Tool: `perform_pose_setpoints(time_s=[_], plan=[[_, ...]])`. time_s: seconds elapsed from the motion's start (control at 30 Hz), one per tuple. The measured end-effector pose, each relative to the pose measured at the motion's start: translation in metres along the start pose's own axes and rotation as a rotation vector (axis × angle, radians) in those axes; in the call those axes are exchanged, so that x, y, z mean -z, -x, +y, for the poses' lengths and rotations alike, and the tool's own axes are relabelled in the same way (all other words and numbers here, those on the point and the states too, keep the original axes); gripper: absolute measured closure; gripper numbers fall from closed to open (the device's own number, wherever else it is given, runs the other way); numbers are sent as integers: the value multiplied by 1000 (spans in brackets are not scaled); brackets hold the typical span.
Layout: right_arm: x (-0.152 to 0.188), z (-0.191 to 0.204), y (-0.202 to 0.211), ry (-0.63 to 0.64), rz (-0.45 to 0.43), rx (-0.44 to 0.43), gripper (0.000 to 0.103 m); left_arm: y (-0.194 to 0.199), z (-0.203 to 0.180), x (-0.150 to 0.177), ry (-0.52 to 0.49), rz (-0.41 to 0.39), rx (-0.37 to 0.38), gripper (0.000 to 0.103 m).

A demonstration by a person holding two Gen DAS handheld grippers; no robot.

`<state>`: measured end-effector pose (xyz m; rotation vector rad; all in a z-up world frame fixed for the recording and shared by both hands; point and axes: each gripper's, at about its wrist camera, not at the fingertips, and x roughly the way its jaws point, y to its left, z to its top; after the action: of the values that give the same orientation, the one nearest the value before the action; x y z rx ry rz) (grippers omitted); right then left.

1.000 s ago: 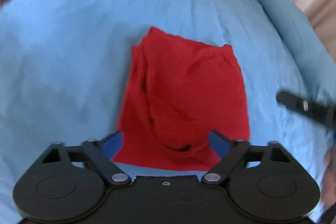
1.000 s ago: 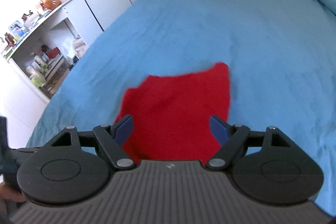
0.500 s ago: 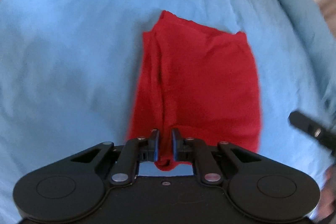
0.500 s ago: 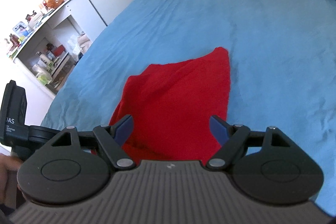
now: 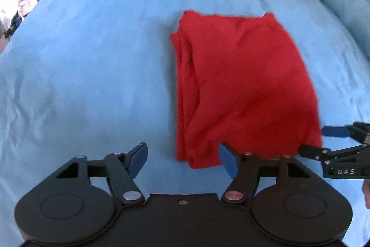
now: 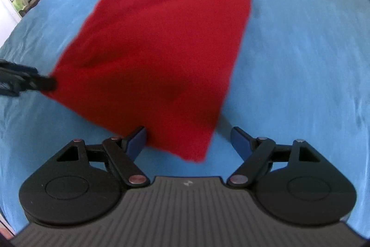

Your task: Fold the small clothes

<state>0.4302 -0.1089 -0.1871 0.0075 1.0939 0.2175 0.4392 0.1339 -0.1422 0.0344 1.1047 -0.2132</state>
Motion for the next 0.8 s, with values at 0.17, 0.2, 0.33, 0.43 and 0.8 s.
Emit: perform_pose_setpoints(time_s=[0.17,0.2,0.33,0.43,0.8], plan=[[-5,-9,26,-27,-63,-21,8,4,-7,-30,-28,-75,11,29],[-9,-10,29,-31,-77,-29,8,-3,-9,-36,-32,-69,8,29],[-20,-14,22,-62,-68,-53,8,-47,-6,-46,2,6,-6,29],[-15,-15,10,-27,-27,-44,8,-73,5,-46,51,24,-3,26],[-2,-34,19,-33,-13,-102,5,-32,1,-57,-40,-43,-83,10]])
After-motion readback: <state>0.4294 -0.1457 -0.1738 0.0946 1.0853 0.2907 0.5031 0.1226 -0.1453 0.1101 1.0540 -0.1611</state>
